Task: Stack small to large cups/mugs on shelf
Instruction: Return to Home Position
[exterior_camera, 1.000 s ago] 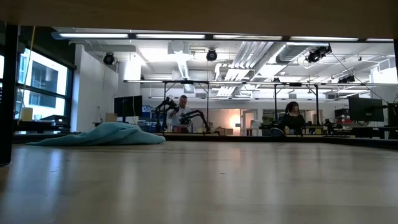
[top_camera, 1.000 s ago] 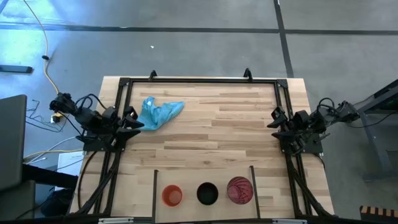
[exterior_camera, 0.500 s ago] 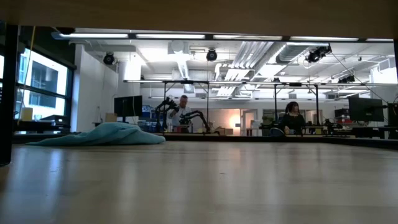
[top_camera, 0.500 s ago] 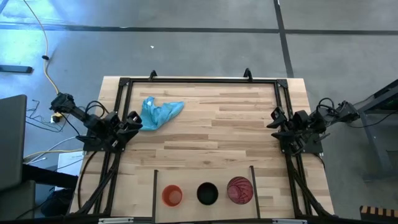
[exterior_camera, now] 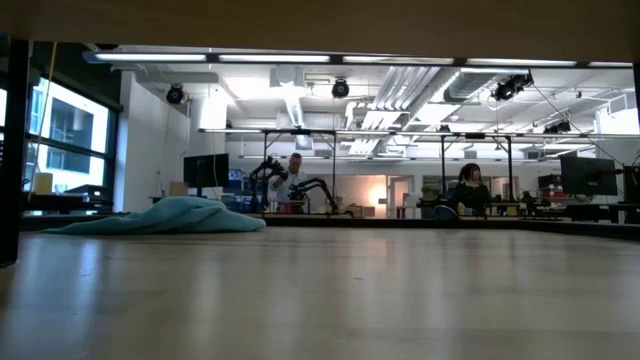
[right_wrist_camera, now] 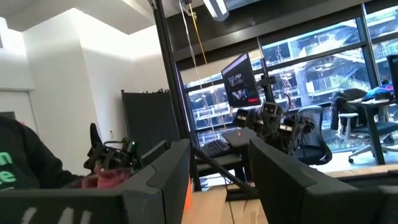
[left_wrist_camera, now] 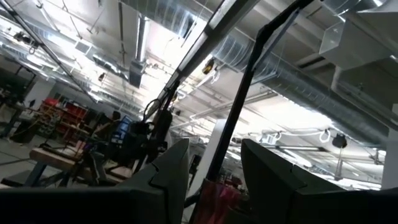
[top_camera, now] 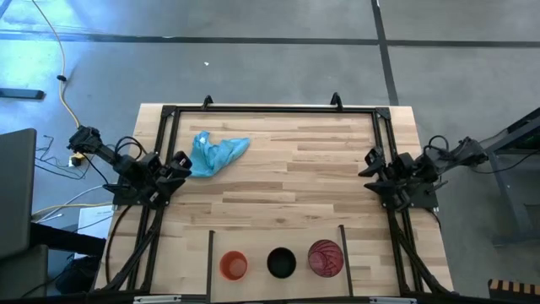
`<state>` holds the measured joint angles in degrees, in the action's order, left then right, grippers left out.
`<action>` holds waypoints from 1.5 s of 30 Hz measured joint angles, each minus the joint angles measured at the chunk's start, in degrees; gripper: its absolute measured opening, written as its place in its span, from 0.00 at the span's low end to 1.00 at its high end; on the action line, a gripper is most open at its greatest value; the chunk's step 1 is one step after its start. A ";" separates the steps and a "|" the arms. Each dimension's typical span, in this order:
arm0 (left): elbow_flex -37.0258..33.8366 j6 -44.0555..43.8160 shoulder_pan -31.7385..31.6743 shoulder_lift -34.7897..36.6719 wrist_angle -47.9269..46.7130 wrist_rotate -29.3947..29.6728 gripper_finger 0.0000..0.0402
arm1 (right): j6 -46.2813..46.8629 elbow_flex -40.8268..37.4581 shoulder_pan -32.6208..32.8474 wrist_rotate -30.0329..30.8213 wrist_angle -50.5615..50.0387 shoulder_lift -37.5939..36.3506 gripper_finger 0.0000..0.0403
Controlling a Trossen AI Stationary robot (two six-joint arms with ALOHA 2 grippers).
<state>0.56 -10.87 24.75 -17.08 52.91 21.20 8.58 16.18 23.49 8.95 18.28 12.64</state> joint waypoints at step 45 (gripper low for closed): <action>-0.09 -6.12 0.00 0.00 -14.86 5.44 0.33 | 6.43 -15.67 0.01 2.37 13.12 0.00 0.39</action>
<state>0.47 -16.99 24.75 -17.08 38.04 26.63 15.00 0.51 23.50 11.32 31.40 12.64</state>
